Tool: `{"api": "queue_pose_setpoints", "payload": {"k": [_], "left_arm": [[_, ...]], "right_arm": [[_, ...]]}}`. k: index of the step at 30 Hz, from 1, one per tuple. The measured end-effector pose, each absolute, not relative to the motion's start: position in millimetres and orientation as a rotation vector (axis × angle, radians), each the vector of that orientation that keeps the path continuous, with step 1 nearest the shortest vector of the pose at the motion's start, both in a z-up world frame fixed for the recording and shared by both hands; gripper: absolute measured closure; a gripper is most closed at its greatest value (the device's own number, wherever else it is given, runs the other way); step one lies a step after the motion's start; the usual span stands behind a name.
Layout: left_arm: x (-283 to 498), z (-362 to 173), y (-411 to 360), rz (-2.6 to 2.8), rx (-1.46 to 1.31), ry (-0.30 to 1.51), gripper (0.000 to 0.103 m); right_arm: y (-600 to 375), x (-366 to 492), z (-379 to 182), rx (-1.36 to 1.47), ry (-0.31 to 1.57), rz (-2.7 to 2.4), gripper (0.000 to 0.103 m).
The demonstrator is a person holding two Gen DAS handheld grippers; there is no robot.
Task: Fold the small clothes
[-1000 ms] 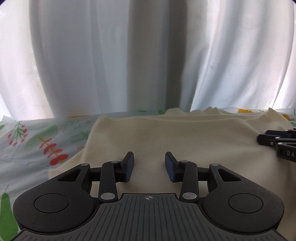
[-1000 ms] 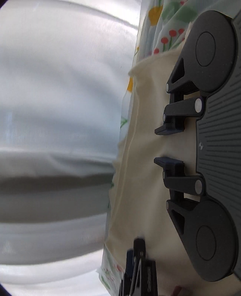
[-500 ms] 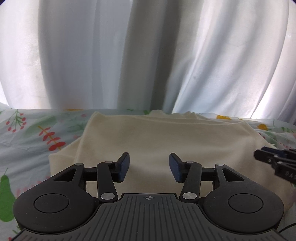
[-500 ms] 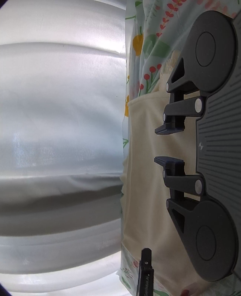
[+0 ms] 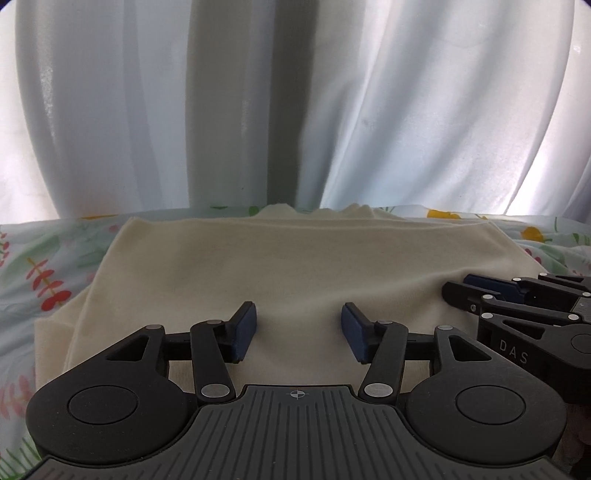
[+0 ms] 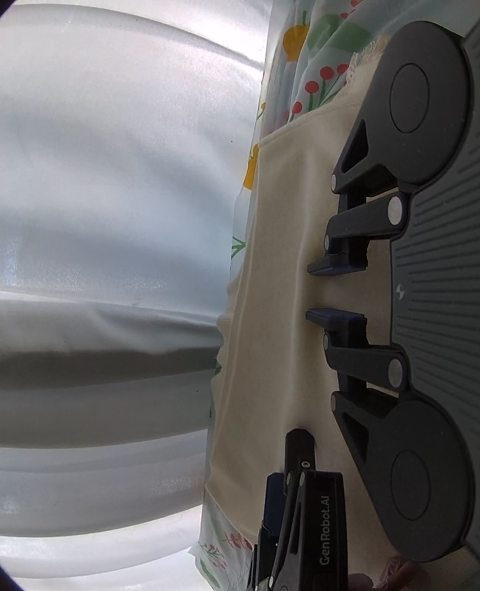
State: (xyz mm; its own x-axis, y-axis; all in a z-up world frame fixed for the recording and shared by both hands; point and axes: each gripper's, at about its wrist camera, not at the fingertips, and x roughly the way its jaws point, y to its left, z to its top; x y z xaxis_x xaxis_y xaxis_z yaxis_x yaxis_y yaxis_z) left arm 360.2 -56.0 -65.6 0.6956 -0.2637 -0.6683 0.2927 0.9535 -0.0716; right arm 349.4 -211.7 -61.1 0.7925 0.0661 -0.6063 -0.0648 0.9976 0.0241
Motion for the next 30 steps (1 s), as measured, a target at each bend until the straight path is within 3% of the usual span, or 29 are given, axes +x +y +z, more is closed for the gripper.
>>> {"api": "queue_pose_setpoints", "payload": {"k": [16,20,24,30], "left_arm": [[342.7,-50.6,-16.1,-0.273,-0.013,0.776,0.045],[325.3,-38.8,16.8,-0.261,-0.102,0.779,0.041],[308.4,-28.2,71.8,-0.199,-0.23,0.79,0.032],[306.2,-42.5,129.6,-0.177,-0.362,0.915,0.034]], "right_arm": [[-274.6,274.3,-60.9,0.103,0.593,-0.057,0.087],[-295.8,265.0,-52.3,0.146,0.621,-0.129,0.099],[-286.3,246.4,-40.8,0.092,0.613,-0.178,0.092],[-280.4,212.8,-36.7,0.234,0.64,-0.112,0.089]]}}
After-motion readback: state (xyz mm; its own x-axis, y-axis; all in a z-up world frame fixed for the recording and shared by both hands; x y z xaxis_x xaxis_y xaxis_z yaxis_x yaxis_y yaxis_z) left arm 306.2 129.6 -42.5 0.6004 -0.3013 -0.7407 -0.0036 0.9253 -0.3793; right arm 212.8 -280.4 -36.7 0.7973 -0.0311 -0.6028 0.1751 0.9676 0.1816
